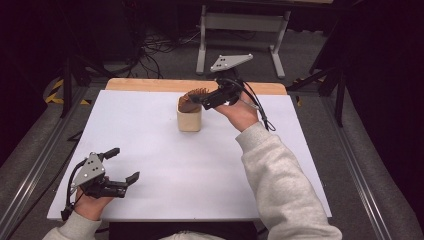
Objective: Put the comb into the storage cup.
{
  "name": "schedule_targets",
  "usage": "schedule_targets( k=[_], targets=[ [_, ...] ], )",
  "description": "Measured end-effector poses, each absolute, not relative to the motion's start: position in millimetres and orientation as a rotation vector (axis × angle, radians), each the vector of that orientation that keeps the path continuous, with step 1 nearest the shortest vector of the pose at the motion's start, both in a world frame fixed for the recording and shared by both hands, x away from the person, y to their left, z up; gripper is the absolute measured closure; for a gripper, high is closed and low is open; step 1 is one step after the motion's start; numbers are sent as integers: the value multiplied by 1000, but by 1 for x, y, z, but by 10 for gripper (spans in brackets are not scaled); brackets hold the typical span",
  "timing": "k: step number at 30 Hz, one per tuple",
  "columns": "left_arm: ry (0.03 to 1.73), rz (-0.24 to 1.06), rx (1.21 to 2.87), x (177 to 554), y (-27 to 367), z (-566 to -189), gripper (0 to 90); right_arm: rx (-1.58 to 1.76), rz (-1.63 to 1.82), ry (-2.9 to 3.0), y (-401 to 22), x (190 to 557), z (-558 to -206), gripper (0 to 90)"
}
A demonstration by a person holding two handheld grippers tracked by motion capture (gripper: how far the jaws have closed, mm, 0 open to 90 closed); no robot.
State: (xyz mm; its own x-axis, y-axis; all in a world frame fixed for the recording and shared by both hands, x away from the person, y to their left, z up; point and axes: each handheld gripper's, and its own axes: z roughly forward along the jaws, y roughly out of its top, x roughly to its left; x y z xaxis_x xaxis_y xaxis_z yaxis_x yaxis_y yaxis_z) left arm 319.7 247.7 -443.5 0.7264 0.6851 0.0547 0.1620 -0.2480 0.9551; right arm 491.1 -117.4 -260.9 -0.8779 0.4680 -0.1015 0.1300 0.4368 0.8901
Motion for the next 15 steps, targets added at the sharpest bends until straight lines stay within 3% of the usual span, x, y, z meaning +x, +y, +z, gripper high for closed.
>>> schedule_targets(
  k=[15],
  targets=[
    [682, 544, 1792, 322, 251, -443, 1, 536, 1452, 2292, -167, 460, -253, 12]
  ],
)
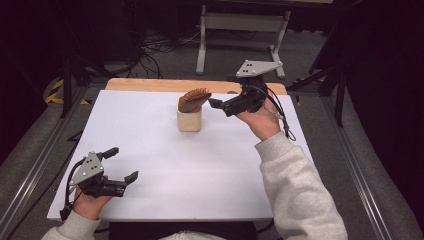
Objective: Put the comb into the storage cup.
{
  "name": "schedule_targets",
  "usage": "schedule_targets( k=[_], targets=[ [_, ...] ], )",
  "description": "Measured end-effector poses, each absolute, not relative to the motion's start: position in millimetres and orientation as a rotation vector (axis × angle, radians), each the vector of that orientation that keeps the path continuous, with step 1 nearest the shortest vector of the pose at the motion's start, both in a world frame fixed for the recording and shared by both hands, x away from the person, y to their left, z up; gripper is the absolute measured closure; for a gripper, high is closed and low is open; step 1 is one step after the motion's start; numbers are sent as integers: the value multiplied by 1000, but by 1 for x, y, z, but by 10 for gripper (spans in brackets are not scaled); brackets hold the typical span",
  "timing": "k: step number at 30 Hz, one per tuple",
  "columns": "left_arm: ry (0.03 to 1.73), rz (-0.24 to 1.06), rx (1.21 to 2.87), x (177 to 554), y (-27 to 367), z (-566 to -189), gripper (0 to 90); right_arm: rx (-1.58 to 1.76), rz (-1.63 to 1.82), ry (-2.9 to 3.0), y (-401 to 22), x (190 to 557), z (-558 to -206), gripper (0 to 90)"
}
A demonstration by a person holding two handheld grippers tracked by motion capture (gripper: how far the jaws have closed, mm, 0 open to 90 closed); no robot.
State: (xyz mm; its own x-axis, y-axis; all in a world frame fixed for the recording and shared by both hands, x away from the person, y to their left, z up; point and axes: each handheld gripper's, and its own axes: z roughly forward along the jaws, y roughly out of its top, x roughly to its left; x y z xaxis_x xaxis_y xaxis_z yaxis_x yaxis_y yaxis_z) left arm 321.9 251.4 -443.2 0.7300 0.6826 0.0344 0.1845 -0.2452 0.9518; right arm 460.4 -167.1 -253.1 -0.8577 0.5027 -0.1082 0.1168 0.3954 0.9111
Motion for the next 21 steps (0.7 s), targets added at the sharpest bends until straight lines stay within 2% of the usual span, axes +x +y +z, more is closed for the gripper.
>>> schedule_targets(
  k=[21],
  targets=[
    [654, 519, 1792, 323, 255, -442, 2, 616, 1497, 2248, -231, 415, -287, 6]
  ],
)
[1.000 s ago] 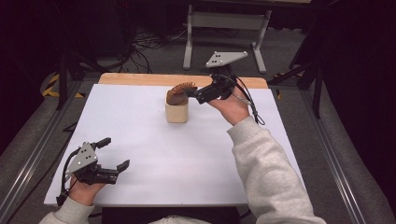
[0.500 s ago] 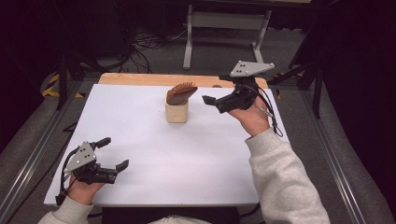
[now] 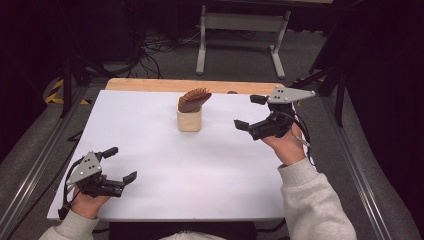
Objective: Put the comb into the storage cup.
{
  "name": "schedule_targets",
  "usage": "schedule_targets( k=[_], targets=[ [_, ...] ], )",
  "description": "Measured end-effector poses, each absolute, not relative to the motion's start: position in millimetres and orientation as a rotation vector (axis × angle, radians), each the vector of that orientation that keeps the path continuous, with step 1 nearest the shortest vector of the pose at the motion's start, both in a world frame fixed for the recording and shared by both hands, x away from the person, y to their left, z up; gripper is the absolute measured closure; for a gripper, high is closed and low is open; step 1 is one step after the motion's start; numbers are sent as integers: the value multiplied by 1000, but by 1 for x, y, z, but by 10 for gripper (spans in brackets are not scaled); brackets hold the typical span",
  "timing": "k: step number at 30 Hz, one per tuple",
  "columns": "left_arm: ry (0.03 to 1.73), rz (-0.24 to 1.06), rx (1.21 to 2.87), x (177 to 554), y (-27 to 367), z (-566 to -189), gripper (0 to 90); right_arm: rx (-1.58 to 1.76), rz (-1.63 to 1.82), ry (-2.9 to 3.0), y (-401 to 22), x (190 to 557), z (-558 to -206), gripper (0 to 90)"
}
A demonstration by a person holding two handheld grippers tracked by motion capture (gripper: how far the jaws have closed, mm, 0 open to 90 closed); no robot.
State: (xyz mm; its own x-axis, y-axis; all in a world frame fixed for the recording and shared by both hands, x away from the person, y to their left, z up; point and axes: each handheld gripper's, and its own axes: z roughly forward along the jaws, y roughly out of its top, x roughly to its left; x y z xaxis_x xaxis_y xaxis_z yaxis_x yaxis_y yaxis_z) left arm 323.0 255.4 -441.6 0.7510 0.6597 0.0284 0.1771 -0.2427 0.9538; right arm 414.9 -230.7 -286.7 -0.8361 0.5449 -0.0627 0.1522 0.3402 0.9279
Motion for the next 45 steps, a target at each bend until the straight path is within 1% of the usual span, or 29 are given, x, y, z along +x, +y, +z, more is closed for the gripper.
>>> schedule_targets(
  k=[23, 32, 40, 45],
  targets=[
    [653, 503, 1787, 323, 262, -439, 2, 708, 1509, 2242, -274, 374, -374, 5],
    [647, 506, 1785, 324, 264, -439, 2, 737, 1523, 2263, -278, 362, -410, 4],
    [640, 502, 1760, 324, 265, -441, 1, 775, 1530, 2265, -279, 354, -433, 3],
    [644, 495, 1772, 325, 267, -441, 2, 797, 1509, 2279, -277, 349, -448, 2]
  ],
)
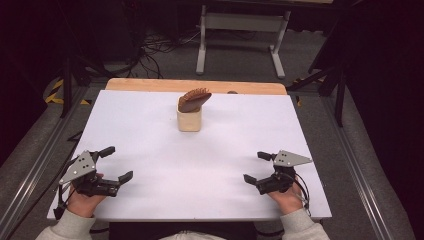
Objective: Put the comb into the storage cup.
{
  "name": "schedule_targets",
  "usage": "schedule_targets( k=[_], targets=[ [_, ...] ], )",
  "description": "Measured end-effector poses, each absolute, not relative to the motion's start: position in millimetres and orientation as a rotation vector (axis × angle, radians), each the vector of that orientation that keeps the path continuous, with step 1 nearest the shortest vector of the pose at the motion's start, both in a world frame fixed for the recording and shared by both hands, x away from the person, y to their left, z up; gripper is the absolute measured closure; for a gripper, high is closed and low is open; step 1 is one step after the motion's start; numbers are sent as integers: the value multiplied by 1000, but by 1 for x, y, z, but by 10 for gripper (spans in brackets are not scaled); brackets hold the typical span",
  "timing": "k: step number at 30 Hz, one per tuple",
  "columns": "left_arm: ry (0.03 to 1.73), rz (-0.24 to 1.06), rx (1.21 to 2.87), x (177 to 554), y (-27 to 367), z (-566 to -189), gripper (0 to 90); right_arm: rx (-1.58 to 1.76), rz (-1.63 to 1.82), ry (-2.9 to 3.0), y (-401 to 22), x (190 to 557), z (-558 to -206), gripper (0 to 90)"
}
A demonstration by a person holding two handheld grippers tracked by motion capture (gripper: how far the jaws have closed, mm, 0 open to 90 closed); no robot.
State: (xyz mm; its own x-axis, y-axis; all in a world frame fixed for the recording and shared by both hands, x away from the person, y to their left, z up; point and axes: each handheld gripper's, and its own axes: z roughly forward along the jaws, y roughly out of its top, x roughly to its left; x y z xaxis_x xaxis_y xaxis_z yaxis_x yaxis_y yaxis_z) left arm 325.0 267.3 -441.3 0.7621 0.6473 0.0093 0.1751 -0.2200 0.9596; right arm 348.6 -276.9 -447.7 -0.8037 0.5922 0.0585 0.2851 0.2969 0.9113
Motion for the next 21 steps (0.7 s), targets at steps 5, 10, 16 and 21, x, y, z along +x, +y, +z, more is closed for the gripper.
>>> schedule_targets(
  k=[5, 10, 16, 21],
  targets=[
    [657, 478, 1769, 326, 269, -444, 2, 804, 1531, 2255, -277, 344, -457, 1],
    [699, 456, 1757, 329, 271, -451, 3, 804, 1513, 2239, -275, 342, -461, 1],
    [710, 477, 1750, 329, 272, -452, 3, 770, 1519, 2206, -275, 341, -459, 1],
    [738, 509, 1714, 330, 273, -457, 2, 773, 1519, 2212, -276, 342, -457, 3]
  ],
)
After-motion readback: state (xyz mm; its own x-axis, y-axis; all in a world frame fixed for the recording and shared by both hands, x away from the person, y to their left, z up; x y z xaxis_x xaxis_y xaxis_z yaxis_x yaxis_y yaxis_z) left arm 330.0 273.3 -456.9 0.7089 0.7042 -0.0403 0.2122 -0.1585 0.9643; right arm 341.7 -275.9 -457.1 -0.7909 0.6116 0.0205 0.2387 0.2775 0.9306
